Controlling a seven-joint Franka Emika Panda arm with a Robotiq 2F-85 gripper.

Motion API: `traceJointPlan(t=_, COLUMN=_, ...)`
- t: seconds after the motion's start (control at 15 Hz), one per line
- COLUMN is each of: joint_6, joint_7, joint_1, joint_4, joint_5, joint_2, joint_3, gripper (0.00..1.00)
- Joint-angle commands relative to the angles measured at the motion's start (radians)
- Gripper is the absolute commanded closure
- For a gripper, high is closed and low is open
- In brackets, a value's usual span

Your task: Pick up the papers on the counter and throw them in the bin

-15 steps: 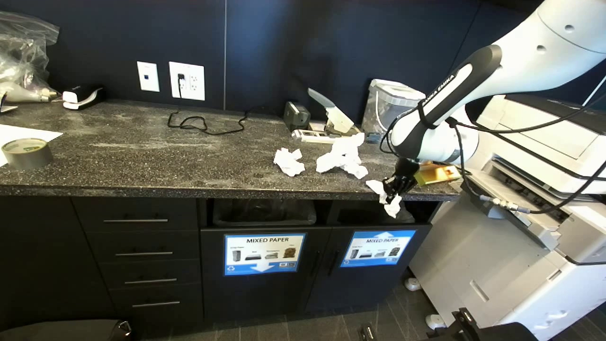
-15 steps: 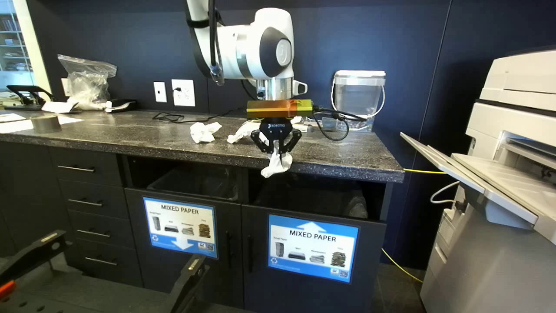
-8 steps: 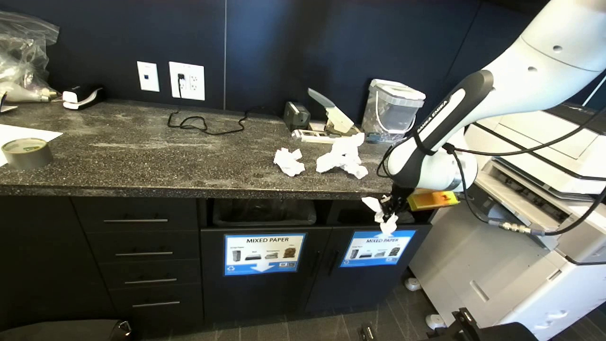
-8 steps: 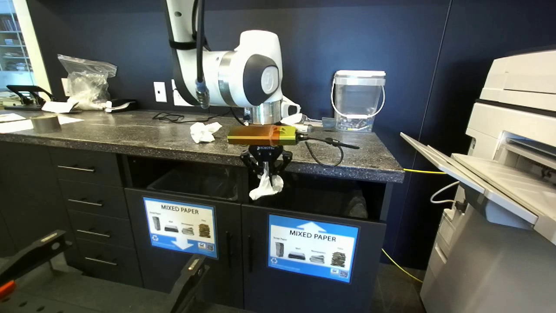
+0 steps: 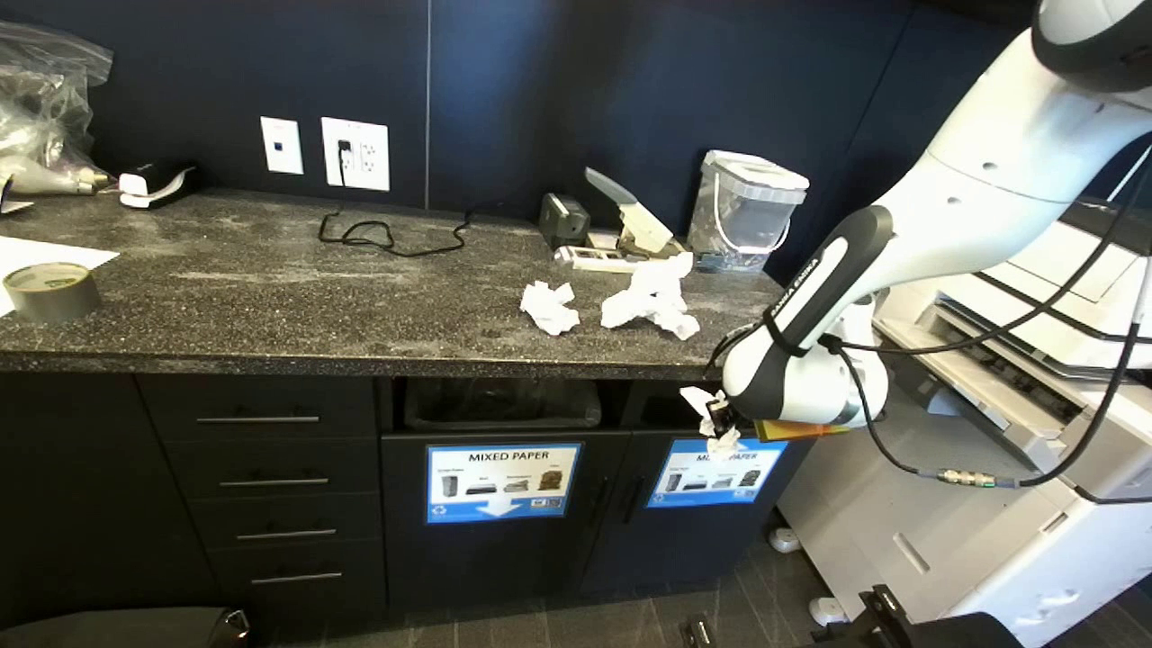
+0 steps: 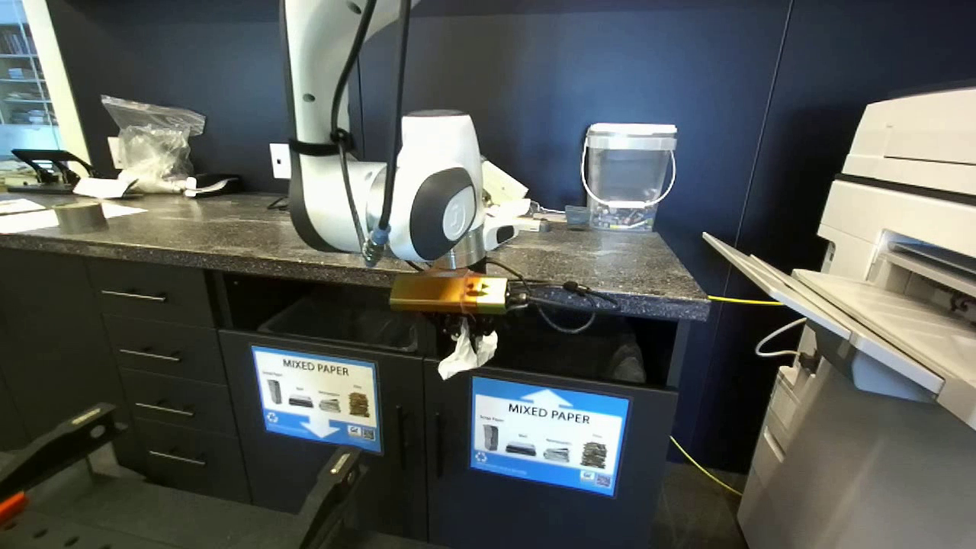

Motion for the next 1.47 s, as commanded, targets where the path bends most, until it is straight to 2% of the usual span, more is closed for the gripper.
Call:
traceJointPlan(t=0.0, joint_6=0.135, joint_7=0.038, joint_1=-0.020, joint_4=0.045, joint_5=-0.031, joint_2=0.086, joint_3=0.017, gripper=0.86)
traceJointPlan(t=0.67, joint_6=0.453, joint_7=0.078, joint_1=-0.037, joint_4=0.157, joint_5=-0.111, joint_2=0.264, joint_3=0.013, gripper=0.86)
traceJointPlan(t=1.07, joint_6=0.675, joint_7=0.146, joint_1=-0.091, joint_4=0.222, joint_5=-0.185, joint_2=0.410, joint_3=0.019, gripper=0.86)
traceJointPlan(t=1.4, joint_6=0.753, joint_7=0.197, joint_1=-0.131, joint_4=0.338, joint_5=-0.258, joint_2=0.498, joint_3=0.011, gripper=0.86)
